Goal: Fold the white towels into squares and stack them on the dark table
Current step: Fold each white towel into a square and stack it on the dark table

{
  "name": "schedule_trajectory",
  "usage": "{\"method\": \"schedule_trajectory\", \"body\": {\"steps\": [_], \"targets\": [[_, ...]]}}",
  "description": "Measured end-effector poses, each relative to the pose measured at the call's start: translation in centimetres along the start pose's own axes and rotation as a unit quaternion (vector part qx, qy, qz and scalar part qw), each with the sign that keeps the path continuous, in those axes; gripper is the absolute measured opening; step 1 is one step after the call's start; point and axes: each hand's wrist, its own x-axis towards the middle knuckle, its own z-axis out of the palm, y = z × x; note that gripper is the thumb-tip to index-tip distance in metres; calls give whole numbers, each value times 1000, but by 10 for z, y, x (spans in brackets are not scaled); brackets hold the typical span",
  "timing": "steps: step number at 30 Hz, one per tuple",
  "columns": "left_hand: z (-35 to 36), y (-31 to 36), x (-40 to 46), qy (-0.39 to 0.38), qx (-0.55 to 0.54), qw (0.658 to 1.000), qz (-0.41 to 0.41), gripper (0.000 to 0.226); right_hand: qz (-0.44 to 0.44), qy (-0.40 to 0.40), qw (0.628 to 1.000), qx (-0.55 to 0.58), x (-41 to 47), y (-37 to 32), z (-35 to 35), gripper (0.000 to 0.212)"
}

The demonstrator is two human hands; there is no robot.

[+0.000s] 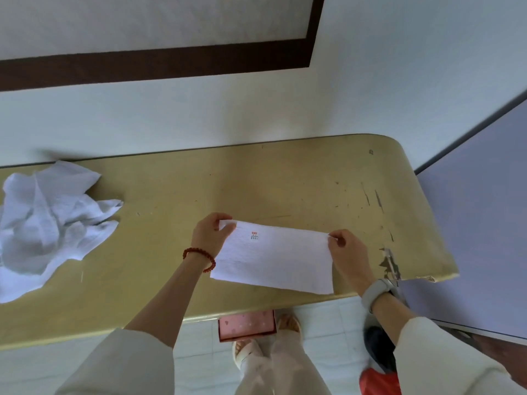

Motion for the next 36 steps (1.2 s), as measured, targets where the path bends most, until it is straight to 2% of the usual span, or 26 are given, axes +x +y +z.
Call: {"method": "schedule_trajectory", "body": {"steps": [4,10,19,29,36], "targets": [[14,-2,16,49,16,999,-13,17,5,16,1000,1,13,6,8,16],[20,-10,17,67,53,996,-28,14,-1,16,1000,-14,24,16,14,16],[13,-12,18,54,68,996,-35,11,-95,36,994,-51,27,17,19,14],[12,-12,28,34,158,987,-7,18,-65,21,996,-63,32,13,27,14],[9,-16,32,30,166,986,13,11,-51,19,996,-73,34,13,27,13]]}}
